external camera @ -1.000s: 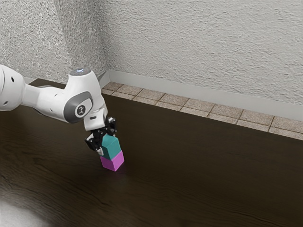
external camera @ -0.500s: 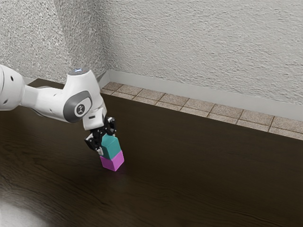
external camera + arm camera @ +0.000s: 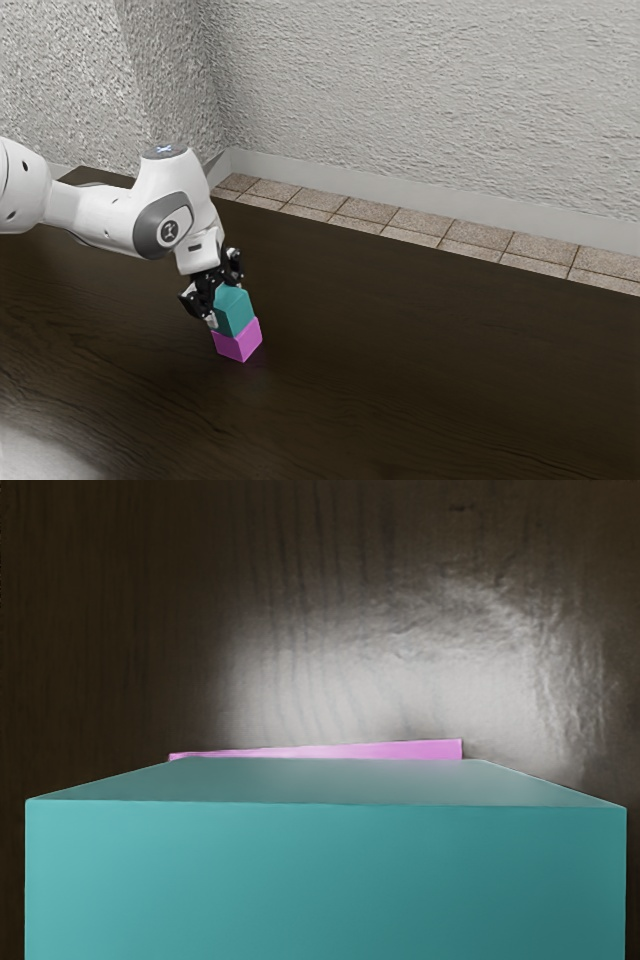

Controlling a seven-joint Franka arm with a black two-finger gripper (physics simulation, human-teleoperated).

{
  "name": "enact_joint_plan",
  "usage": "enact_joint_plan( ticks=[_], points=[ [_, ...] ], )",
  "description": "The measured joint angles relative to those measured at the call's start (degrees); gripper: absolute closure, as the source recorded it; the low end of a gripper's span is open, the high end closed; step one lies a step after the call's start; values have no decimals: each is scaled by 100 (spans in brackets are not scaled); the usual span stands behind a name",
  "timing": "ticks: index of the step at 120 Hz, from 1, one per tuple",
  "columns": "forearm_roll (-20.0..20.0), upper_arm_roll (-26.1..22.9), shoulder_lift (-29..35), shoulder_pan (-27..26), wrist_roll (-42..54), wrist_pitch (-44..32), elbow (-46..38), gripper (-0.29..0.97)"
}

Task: Pick up the blue block with one arm, and put the blue block on the pink block with one arm

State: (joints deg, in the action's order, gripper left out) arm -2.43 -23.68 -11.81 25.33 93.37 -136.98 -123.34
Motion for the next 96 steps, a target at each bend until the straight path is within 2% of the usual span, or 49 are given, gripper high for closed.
enact_joint_plan(
  ticks=[89,96],
  points=[
    [-91,-13,9,-35,-410,6,0,28],
    [-97,-14,9,-38,-409,8,0,23]
  ],
)
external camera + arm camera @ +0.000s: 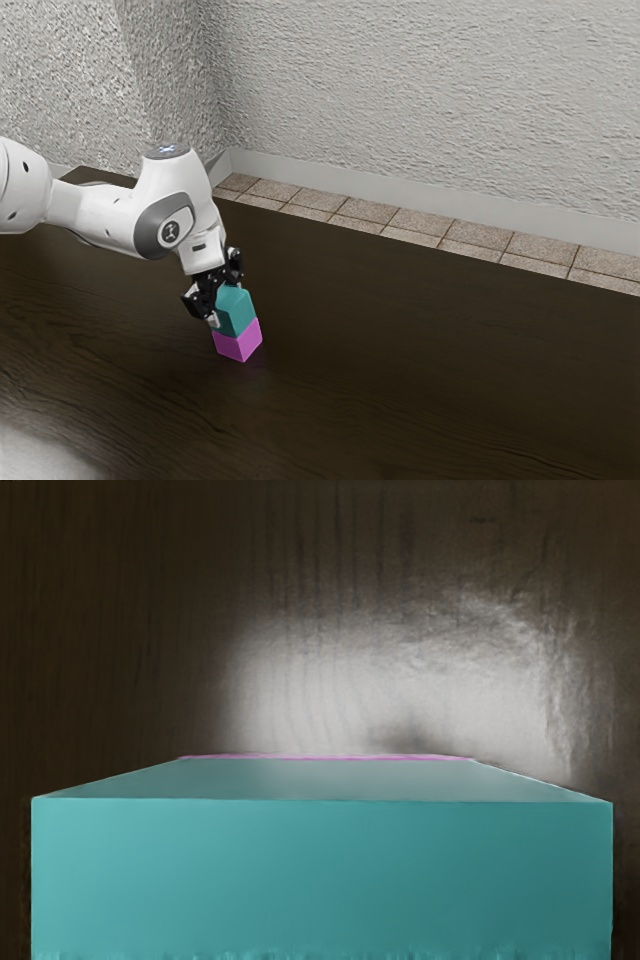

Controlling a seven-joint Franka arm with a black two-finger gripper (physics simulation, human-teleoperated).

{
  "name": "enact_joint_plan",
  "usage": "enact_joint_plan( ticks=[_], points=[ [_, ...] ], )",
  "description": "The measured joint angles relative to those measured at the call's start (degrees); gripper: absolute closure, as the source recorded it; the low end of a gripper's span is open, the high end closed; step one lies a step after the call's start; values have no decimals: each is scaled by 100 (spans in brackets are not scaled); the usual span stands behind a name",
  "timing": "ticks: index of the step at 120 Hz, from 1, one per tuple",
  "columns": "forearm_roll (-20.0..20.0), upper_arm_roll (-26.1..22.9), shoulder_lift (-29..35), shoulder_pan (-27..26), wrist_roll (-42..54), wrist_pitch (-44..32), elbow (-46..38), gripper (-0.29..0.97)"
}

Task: Pick up the blue block with one arm, and put the blue block on the pink block with one arm

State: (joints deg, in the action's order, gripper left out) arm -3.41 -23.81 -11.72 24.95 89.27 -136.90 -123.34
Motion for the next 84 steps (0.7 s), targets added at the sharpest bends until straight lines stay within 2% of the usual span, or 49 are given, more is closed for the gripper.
enact_joint_plan(
  ticks=[15,33,49,57,68,75,84],
  points=[
    [-9,-5,5,-9,3,3,0,13],
    [-11,-27,121,-7,15,18,5,6],
    [-4,-122,745,57,39,350,204,3],
    [8,-324,1147,175,50,939,934,2],
    [184,-723,1690,497,45,2259,2425,2],
    [415,-781,2180,202,27,3043,2730,1],
    [657,-807,2382,-10,8,3926,2846,1]
  ],
)
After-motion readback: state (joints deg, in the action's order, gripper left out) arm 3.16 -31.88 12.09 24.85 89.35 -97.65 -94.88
